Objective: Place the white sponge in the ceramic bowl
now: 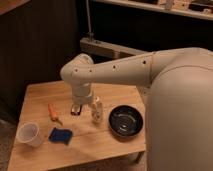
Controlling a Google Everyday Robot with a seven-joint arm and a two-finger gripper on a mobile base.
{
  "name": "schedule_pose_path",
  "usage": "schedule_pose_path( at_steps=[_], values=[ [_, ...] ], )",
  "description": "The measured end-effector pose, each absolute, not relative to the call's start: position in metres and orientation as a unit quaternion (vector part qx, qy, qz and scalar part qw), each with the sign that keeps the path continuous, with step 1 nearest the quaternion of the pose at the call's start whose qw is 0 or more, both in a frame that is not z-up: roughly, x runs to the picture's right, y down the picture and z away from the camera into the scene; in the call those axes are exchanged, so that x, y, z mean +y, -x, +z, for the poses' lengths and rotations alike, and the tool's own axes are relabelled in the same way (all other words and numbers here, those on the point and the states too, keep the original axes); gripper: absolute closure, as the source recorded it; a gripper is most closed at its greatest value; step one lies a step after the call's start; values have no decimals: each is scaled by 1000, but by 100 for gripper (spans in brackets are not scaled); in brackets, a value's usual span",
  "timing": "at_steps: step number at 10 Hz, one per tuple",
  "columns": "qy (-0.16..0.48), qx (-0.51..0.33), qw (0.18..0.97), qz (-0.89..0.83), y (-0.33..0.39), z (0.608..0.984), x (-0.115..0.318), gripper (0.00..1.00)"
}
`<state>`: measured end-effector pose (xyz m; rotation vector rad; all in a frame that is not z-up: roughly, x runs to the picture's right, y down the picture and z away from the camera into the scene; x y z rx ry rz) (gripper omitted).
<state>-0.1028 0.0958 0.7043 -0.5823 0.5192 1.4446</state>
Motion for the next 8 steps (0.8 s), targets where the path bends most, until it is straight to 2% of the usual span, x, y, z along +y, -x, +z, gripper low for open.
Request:
schedule_pose_path(
  at_steps=[8],
  values=[
    [261, 229, 686, 640, 103, 704, 97, 35]
  ],
)
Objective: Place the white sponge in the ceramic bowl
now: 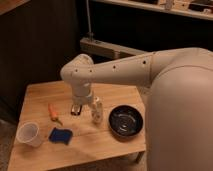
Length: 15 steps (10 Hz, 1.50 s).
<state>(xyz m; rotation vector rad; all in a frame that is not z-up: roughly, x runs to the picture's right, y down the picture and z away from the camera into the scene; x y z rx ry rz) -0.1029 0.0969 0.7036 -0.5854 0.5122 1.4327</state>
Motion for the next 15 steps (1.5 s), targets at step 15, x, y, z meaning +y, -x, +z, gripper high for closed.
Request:
schedule_pose_path(
  at_steps=[15],
  values=[
    [363, -13, 865, 346, 156, 709, 90, 35]
  ],
)
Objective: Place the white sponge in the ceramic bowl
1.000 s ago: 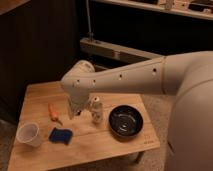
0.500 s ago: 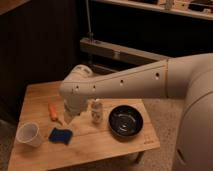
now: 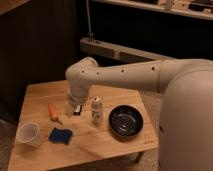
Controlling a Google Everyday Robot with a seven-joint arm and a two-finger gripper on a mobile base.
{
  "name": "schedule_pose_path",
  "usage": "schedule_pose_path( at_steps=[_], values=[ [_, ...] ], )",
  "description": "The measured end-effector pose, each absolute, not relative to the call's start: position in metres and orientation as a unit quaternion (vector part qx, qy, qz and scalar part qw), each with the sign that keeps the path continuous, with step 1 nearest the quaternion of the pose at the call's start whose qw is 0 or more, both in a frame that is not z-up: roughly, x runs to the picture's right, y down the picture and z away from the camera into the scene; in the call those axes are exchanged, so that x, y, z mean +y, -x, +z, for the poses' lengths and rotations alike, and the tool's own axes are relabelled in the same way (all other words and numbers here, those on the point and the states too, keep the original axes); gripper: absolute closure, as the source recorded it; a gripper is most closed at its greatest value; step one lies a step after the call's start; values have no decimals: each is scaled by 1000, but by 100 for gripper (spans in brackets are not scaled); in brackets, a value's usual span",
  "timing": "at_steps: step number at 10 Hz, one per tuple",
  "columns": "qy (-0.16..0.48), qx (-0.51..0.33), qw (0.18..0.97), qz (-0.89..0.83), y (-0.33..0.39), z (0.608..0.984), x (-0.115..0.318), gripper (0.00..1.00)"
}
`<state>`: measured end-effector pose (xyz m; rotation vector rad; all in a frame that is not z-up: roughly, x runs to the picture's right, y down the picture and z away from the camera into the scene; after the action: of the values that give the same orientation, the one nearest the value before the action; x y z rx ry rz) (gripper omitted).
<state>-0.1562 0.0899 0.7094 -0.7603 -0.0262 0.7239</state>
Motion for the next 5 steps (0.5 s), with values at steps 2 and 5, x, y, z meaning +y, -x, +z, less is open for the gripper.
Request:
schedule_pose_path(
  at_steps=[2, 5],
  values=[
    [374, -11, 867, 330, 160, 704, 103, 35],
    [404, -23, 861, 307, 173, 701, 142, 35]
  ],
)
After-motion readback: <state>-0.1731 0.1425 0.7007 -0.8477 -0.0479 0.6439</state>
